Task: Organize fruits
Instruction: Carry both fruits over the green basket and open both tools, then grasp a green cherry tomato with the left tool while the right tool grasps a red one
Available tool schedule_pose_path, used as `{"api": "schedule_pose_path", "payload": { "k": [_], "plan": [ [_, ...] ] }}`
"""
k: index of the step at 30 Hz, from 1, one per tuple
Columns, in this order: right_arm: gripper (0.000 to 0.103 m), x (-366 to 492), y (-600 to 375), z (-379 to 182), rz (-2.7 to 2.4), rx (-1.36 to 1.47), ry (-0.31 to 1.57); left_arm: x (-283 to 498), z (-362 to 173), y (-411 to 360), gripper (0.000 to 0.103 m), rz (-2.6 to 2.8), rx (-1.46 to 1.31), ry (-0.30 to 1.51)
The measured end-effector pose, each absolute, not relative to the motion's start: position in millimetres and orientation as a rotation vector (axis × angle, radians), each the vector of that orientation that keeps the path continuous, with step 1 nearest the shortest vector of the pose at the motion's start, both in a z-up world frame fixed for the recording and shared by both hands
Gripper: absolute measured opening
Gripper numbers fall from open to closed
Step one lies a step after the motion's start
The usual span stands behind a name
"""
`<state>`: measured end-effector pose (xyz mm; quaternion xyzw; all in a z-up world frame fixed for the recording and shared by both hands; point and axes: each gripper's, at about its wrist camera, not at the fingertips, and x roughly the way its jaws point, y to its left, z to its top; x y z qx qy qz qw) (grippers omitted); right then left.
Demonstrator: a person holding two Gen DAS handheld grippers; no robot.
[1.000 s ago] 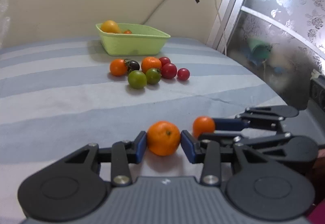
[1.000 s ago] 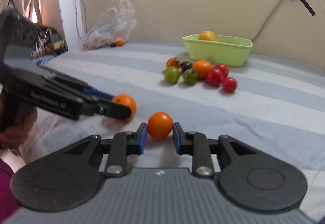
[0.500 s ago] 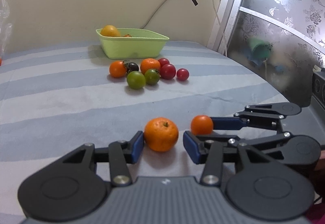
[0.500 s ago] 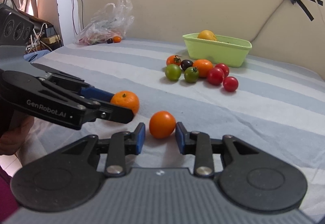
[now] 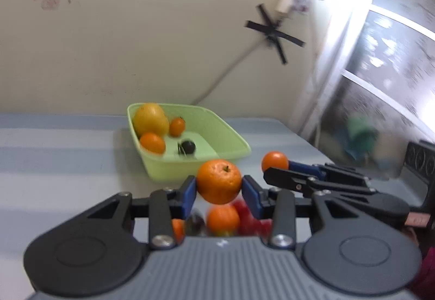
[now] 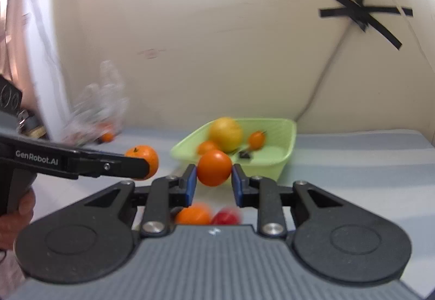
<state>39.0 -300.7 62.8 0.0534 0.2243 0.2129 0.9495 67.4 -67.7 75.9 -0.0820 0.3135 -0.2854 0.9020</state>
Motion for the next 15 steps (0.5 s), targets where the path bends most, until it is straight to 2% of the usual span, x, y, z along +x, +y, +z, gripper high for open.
{"api": "schedule_pose_path", "payload": {
  "k": [7, 11, 12, 15],
  "plan": [
    [0.031, 102.3, -296.1, 39.9, 0.367, 0.069, 0.511, 153.5, 58.6, -98.1, 0.038, -0.506, -0.146, 0.721],
    [0.035, 105.0, -292.6, 36.2, 0.363, 0.034, 0.496, 163.1, 49.4, -110.7, 0.047, -0.471, -0.086, 0.719],
    [0.039, 103.8, -293.4, 36.4, 0.365, 0.037, 0.49, 162.2, 48.3, -112.5, 0.048, -0.461, -0.074, 0.715],
    [0.039, 94.6, -294.6, 40.4, 0.36, 0.049, 0.475, 154.8, 49.4, -108.4, 0.048, -0.477, -0.079, 0.705]
  ]
}}
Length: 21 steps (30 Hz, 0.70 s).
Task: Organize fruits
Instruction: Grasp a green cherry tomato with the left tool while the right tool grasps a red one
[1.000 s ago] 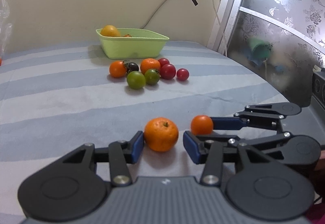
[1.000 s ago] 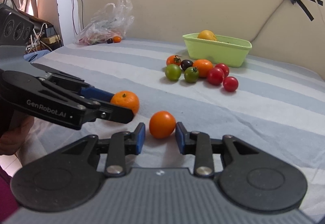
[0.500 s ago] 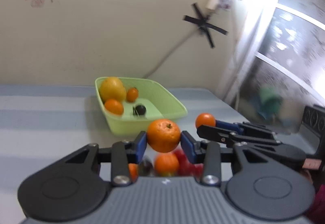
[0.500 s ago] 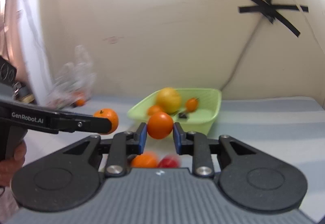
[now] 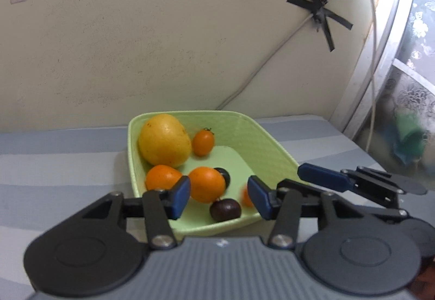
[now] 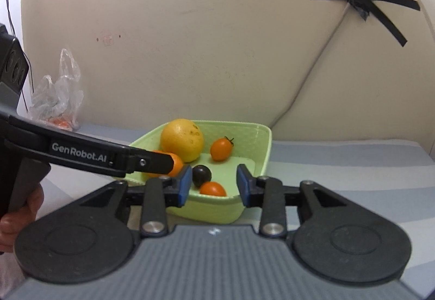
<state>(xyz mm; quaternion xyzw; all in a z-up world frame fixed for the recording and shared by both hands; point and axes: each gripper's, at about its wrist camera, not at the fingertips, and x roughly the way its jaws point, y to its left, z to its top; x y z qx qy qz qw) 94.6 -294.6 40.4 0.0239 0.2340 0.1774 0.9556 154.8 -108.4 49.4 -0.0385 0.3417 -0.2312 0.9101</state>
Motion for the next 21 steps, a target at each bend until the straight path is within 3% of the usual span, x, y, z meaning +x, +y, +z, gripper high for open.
{"api": "schedule_pose_path", "payload": {
  "k": [6, 12, 21],
  "plan": [
    [0.039, 52.2, -304.3, 53.3, 0.406, 0.091, 0.467, 94.4, 73.5, -82.4, 0.049, -0.532, -0.109, 0.616],
    [0.038, -12.8, -296.6, 39.0, 0.448, 0.046, 0.498, 18.6, 49.6, -52.6, 0.054, -0.551, -0.113, 0.633],
    [0.038, -14.9, -290.4, 23.8, 0.35, -0.049, 0.538, 15.7, 11.2, -62.4, 0.054, -0.525, -0.09, 0.718]
  ]
}}
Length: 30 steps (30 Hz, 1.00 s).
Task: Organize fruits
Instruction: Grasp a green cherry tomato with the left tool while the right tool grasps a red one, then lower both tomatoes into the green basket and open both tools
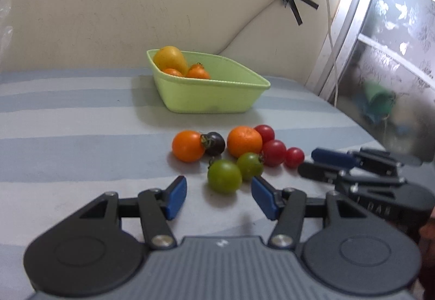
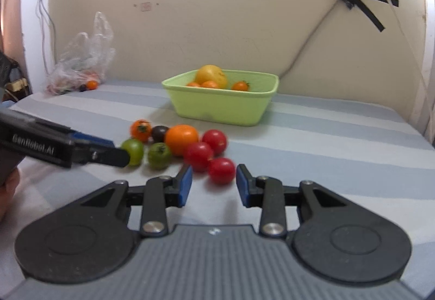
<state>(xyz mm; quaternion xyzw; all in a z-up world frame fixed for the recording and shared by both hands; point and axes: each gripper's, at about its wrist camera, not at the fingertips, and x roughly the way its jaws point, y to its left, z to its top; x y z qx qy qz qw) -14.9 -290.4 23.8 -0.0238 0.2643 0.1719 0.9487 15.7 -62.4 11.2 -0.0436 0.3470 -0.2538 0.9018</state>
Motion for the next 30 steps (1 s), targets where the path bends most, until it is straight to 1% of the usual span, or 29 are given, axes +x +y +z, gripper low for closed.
{"api": "schedule_pose_path", "payload": {
  "k": [3, 5, 7, 8, 9, 10, 11, 12, 15, 21, 27, 30],
  "plan": [
    [0.038, -9.1, -293.8, 20.8, 0.351, -0.061, 0.547, 17.2, 9.4, -71.5, 0.054, -0.531, -0.052, 0.704],
    [0.039, -2.8, -292.5, 15.9, 0.363, -0.068, 0.578, 19.9, 8.7, -75.1, 0.052, -0.537, -0.04, 0.701],
    [0.038, 3.7, -292.6, 12.4, 0.388, -0.053, 0.621, 21.8, 8.5, -76.8, 0.043, -0.539, -0.042, 0.703],
    [0.038, 6.3, -293.4, 12.3, 0.388, -0.045, 0.626, 22.1, 8.4, -77.1, 0.042, -0.53, -0.04, 0.701],
    [0.038, 8.1, -294.2, 12.5, 0.392, -0.038, 0.628, 21.3, 8.6, -77.2, 0.036, -0.527, -0.043, 0.701],
    [0.034, 8.6, -294.5, 12.4, 0.396, -0.034, 0.629, 20.3, 8.4, -76.3, 0.03, -0.53, -0.051, 0.703],
    [0.028, 8.0, -294.9, 12.5, 0.395, -0.033, 0.627, 18.8, 8.3, -74.9, 0.03, -0.529, -0.058, 0.705],
    [0.028, 5.4, -295.1, 13.1, 0.392, -0.035, 0.623, 16.8, 9.0, -73.8, 0.03, -0.527, -0.064, 0.708],
    [0.028, -11.1, -296.7, 16.0, 0.41, -0.004, 0.62, 2.4, 11.7, -68.8, 0.03, -0.549, -0.088, 0.724],
    [0.028, -67.8, -284.1, 23.4, 0.493, 0.024, 0.595, -50.3, 13.3, -62.3, 0.03, -0.599, -0.079, 0.728],
    [0.028, -114.6, -252.5, 16.5, 0.54, -0.093, 0.585, -92.8, 9.4, -63.0, 0.03, -0.606, -0.024, 0.704],
    [0.03, -120.8, -247.1, 12.1, 0.515, -0.121, 0.571, -99.8, 9.7, -62.9, 0.032, -0.589, -0.011, 0.69]
  ]
}}
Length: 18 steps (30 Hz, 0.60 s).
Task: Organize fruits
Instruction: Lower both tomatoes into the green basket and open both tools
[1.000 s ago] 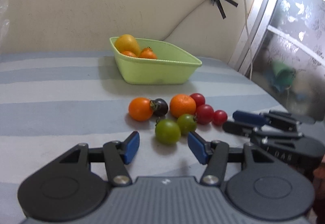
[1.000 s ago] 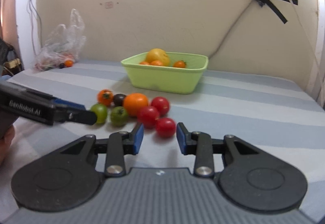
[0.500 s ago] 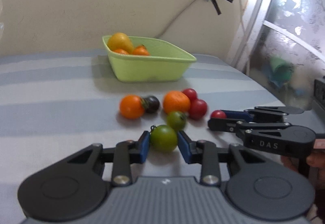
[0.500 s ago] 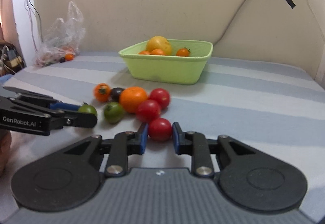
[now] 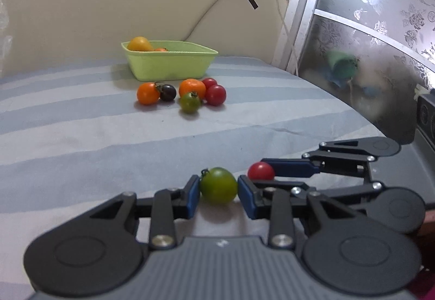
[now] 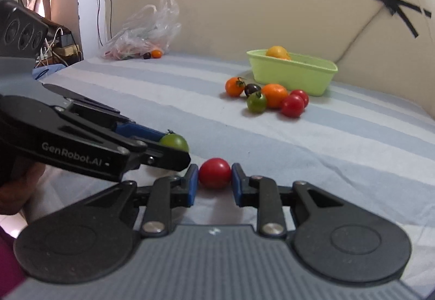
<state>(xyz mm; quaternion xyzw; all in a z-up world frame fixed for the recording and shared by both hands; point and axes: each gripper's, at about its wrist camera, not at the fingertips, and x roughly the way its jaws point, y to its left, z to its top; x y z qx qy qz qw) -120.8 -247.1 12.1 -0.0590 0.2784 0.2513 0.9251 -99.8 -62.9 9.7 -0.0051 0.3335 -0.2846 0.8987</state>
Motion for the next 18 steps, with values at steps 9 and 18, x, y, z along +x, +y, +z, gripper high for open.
{"api": "schedule_pose_path", "payload": {
  "k": [9, 18],
  "plan": [
    [0.031, -125.9, -248.6, 12.9, 0.496, -0.12, 0.576, -105.0, 12.0, -62.6, 0.046, -0.569, -0.005, 0.684],
    [0.028, -114.9, -256.5, 23.4, 0.525, -0.064, 0.558, -87.4, 19.7, -58.1, 0.03, -0.623, -0.079, 0.712]
  ]
}}
